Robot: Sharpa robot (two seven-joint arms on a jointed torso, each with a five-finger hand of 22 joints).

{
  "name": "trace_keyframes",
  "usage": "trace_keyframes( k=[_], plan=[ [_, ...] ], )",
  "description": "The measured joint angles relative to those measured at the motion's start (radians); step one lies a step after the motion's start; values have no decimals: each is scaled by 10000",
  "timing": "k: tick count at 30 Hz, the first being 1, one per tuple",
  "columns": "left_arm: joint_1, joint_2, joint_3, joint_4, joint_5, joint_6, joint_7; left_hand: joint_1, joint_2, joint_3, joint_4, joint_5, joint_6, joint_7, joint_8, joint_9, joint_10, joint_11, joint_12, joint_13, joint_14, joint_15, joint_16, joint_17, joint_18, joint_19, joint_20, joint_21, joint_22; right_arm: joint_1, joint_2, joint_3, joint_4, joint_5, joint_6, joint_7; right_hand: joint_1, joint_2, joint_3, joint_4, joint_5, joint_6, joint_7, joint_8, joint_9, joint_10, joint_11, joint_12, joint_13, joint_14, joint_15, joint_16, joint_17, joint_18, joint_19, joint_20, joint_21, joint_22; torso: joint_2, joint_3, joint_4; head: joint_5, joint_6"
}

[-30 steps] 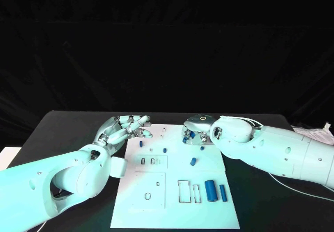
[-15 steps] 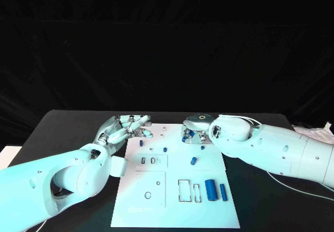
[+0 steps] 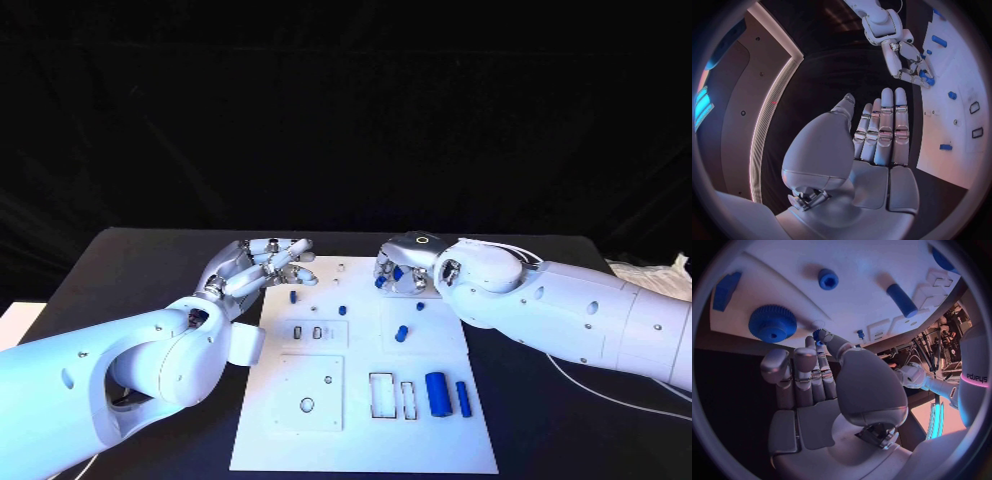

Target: Assemble the parts on the task board

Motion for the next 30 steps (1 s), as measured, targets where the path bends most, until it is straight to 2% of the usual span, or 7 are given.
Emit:
trace_keyframes(
  k=[5,12,20,30],
  plan=[
    [2,-3,0,-5,37,22,-3,0,0,-12,-44,0,0,0,-1,1,0,0,0,-1,0,0,0,17,0,0,0,0,0,14,162,30,2,156,-689,-201,50,27,10,9,-61,0,0,0,0,2,3,0,-2,0,0,1,20,0,0,0,28,35,7,4,5,19,31],
    [5,-14,0,4,64,103,-4,39,38,10,-66,0,0,0,0,1,0,0,0,-1,0,0,-39,46,-1,0,0,0,-1,40,513,42,-102,242,-1266,-528,50,27,119,118,-216,-1,2,-1,0,2,3,0,-7,0,0,87,54,0,0,0,75,78,30,9,19,58,62],
    [21,-28,0,47,78,174,-3,39,39,11,-66,0,0,0,0,1,0,0,0,-2,0,0,-39,45,-1,0,0,0,6,77,920,51,-378,267,-1556,-758,71,-4,164,164,-351,-4,4,-6,-1,2,3,0,-13,0,0,145,89,0,-1,0,75,99,79,8,40,64,106],
    [95,-39,0,93,86,226,-3,39,39,11,-65,0,0,0,0,2,0,-1,0,-3,0,0,-39,44,0,0,0,0,6,79,1412,50,-893,290,-1643,-852,4,-70,172,234,-408,-19,19,-23,0,2,4,0,-12,0,0,145,99,1,-1,0,113,116,130,-1,76,59,118]
  ],
)
